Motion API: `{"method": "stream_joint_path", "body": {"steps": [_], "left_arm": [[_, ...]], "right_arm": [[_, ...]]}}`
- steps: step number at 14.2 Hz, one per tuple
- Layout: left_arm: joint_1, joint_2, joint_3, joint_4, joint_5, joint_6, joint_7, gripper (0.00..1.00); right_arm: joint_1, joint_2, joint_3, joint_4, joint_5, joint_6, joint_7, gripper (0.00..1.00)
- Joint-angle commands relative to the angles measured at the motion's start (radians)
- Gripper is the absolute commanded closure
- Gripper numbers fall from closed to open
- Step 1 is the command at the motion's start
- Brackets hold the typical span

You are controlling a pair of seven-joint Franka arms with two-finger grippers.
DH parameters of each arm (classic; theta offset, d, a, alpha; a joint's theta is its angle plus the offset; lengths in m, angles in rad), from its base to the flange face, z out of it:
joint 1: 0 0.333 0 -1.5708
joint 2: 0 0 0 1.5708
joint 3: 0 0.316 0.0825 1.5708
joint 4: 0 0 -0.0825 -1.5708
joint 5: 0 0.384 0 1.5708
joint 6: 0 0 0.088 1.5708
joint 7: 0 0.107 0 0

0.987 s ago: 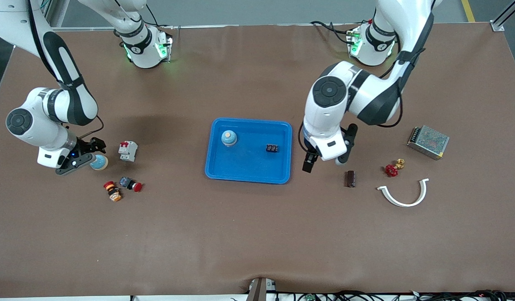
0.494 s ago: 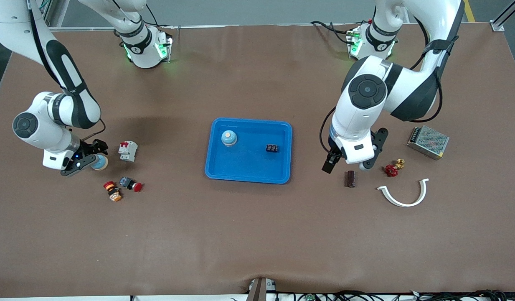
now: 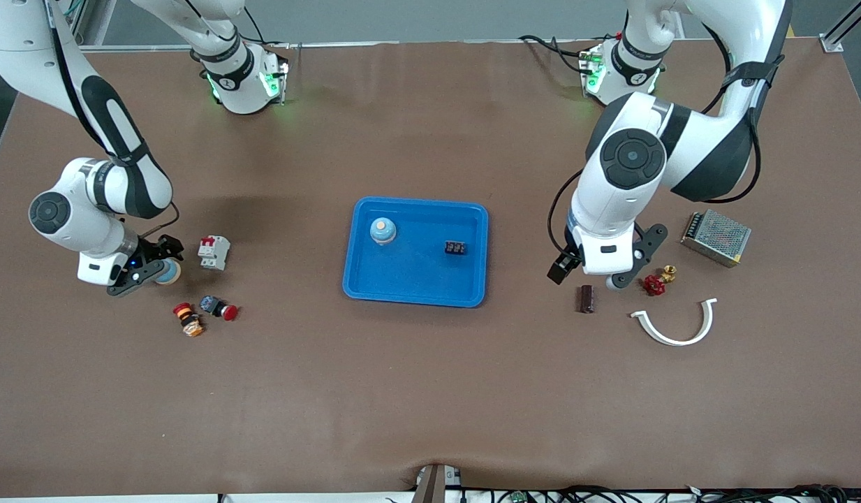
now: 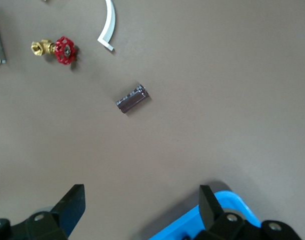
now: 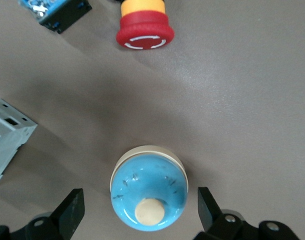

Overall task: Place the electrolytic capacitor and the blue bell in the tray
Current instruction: 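Move the left gripper to the tall capacitor while the right gripper reaches the second bell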

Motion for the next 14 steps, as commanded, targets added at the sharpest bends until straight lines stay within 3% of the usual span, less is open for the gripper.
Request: {"method": "stream_joint_path", "body": {"steps": [1, 6, 10, 14], "left_arm": [[0.011, -0.004, 0.000, -0.003, -0.007, -0.013, 0.174, 0.00], [0.041, 0.004, 0.005, -0.006, 0.010, 0.006, 0.603, 0.00], [0.062, 0.039, 0.007, -0.024, 0.016, 0.098, 0.657, 0.00], [0.065, 0.035, -0.003, -0.085, 0.125, 0.127, 0.695, 0.00]], "right_arm": [[-0.029, 0.014, 0.019, 0.014, -0.019, 0.006, -0.009, 0.00], [-0.031, 0.025, 0.019, 0.022, -0.019, 0.006, -0.010, 0.00], [-0.031, 0.035, 0.019, 0.029, -0.019, 0.008, -0.010, 0.00], [-0.036, 0.041, 0.019, 0.033, -0.019, 0.009, -0.010, 0.00]]}}
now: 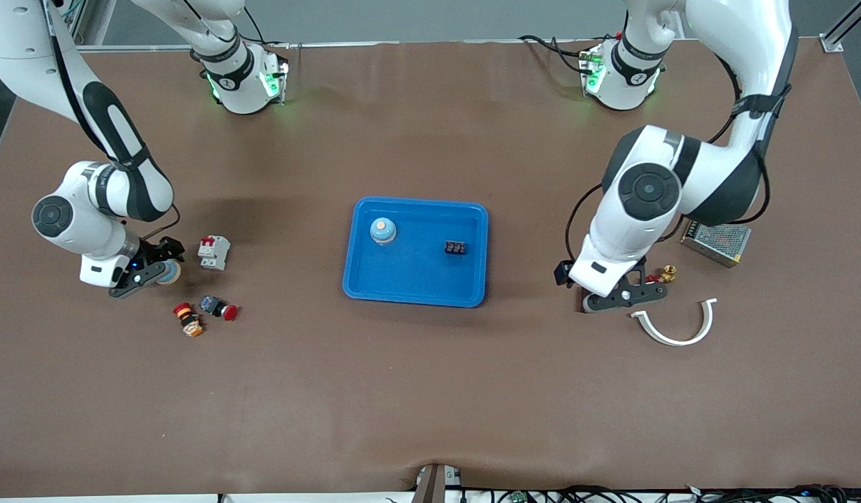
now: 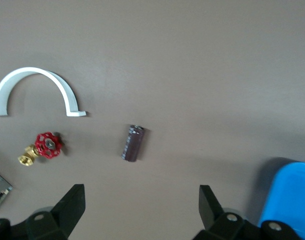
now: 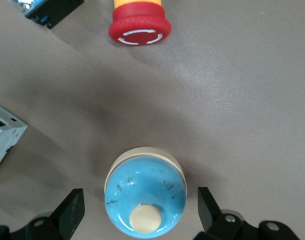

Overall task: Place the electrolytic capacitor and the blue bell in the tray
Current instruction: 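Move the left gripper to the tall capacitor while the right gripper reaches the second bell, then grasp the tall capacitor with the left gripper while the right gripper grasps the bell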

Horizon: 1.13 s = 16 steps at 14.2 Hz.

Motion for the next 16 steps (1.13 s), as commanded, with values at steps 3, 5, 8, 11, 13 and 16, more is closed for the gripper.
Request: {"method": "stream_joint_path", "body": {"steps": [3, 5, 8, 11, 13, 16], "left_arm": [[0.035, -0.033, -0.008, -0.083, 0.035, 0.035, 0.180, 0.00], [0.058, -0.036, -0.009, -0.126, 0.031, 0.098, 0.196, 0.00], [0.067, -0.040, -0.009, -0.198, 0.029, 0.223, 0.198, 0.00], [0.084, -0.039, -0.011, -0.241, 0.029, 0.277, 0.207, 0.00], [0.095, -0.039, -0.012, -0.270, 0.027, 0.311, 0.214, 0.00], [0.112, -0.030, -0.014, -0.296, 0.020, 0.359, 0.263, 0.00]], "right_arm": [[-0.038, 0.029, 0.019, 0.033, -0.019, 0.003, -0.007, 0.00], [-0.038, 0.033, 0.019, 0.041, -0.018, 0.003, -0.007, 0.00], [-0.038, 0.035, 0.019, 0.041, -0.018, 0.003, -0.007, 0.00], [-0.038, 0.035, 0.020, 0.041, -0.018, 0.001, -0.007, 0.00], [-0.038, 0.035, 0.020, 0.041, -0.018, 0.001, -0.009, 0.00], [-0.038, 0.035, 0.022, 0.041, -0.018, 0.003, -0.009, 0.15]]}}
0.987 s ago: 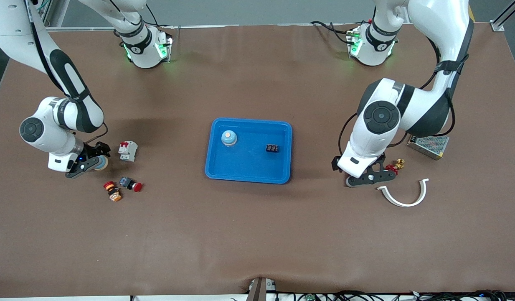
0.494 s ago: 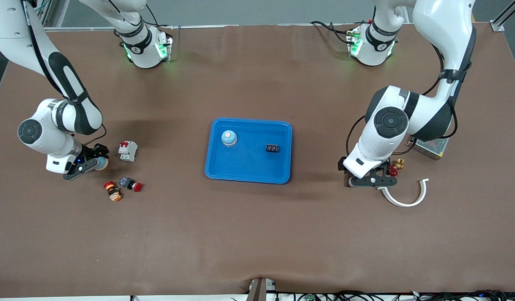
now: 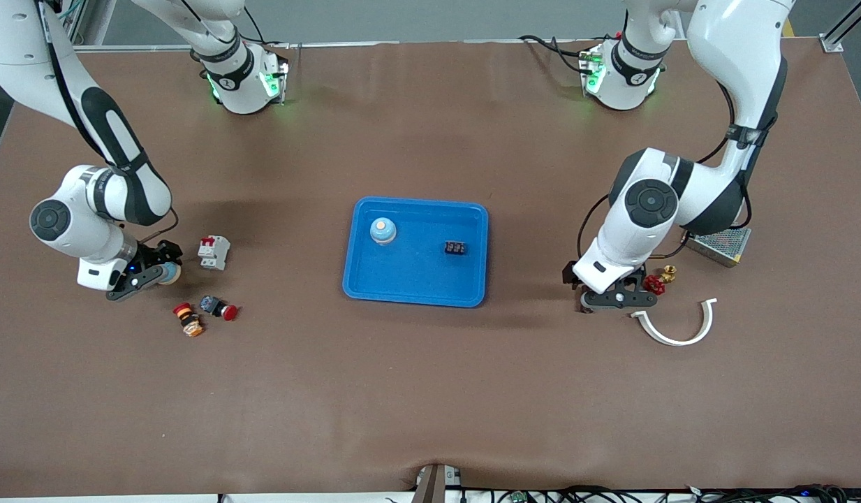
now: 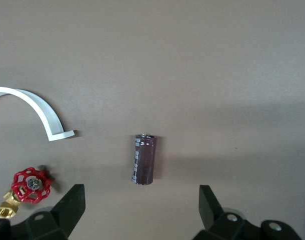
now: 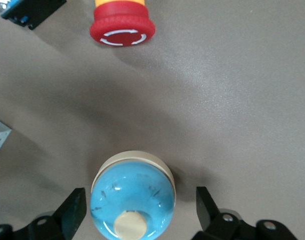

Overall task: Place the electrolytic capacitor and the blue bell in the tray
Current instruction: 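Grasp the tall capacitor with the left gripper while the right gripper grasps the bell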

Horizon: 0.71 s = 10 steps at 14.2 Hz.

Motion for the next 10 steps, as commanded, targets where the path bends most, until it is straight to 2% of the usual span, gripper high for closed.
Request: {"method": "stream_joint_path", "body": {"steps": [1, 5, 7, 10], "left_arm": [[0.028, -0.025, -0.014, -0.046, -0.012, 0.034, 0.063, 0.00], [0.049, -0.003, -0.017, -0.044, -0.110, 0.036, 0.167, 0.00], [0.051, 0.019, -0.017, -0.041, -0.123, 0.071, 0.177, 0.00], [0.052, 0.034, -0.017, -0.043, -0.124, 0.086, 0.178, 0.00]], "right_arm": [[-0.028, 0.012, 0.021, 0.015, -0.018, 0.000, -0.009, 0.28], [-0.029, 0.024, 0.023, 0.018, -0.010, 0.009, -0.009, 0.56], [-0.028, 0.024, 0.024, 0.018, -0.010, 0.007, -0.009, 0.61], [-0.023, 0.021, 0.032, 0.042, 0.010, -0.008, 0.001, 0.61]]}}
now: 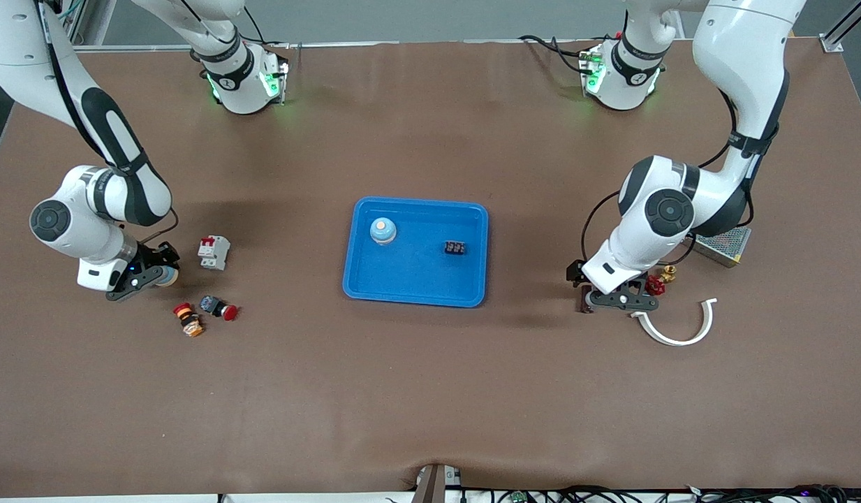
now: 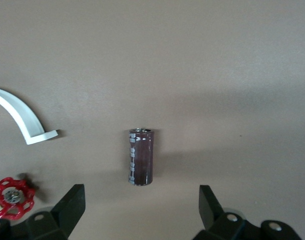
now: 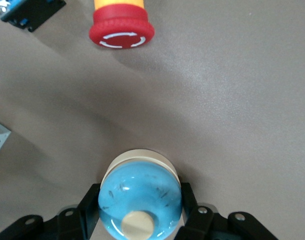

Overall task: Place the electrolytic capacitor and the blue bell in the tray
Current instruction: 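Grasp the tall capacitor with the left gripper while the right gripper grasps the bell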

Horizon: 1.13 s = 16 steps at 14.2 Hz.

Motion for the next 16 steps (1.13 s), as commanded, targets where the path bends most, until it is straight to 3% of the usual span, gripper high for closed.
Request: {"method": "stream_joint_path", "body": {"steps": [1, 3, 7, 9, 12, 16], "left_arm": [[0.015, 0.007, -0.014, -0.010, -0.021, 0.034, 0.025, 0.00], [0.015, 0.034, -0.014, -0.011, -0.021, 0.083, 0.025, 0.00], [0.014, 0.062, -0.011, -0.010, -0.012, 0.111, 0.048, 0.00], [0.015, 0.063, -0.011, -0.010, -0.006, 0.112, 0.054, 0.00], [0.023, 0.062, -0.011, -0.013, -0.006, 0.112, 0.076, 0.00], [0.045, 0.071, -0.010, -0.013, -0.006, 0.112, 0.112, 0.00]], "right_arm": [[-0.021, 0.017, 0.035, 0.050, 0.022, -0.021, 0.001, 0.61], [-0.023, 0.009, 0.063, 0.086, 0.070, -0.085, 0.002, 0.61], [0.029, 0.008, 0.070, 0.315, 0.096, -0.442, 0.045, 0.62], [0.103, -0.018, 0.069, 0.391, 0.095, -0.566, 0.178, 0.61], [0.250, -0.086, 0.069, 0.402, 0.095, -0.628, 0.458, 0.61], [0.411, -0.100, 0.070, 0.432, 0.096, -0.631, 0.781, 0.61]]}}
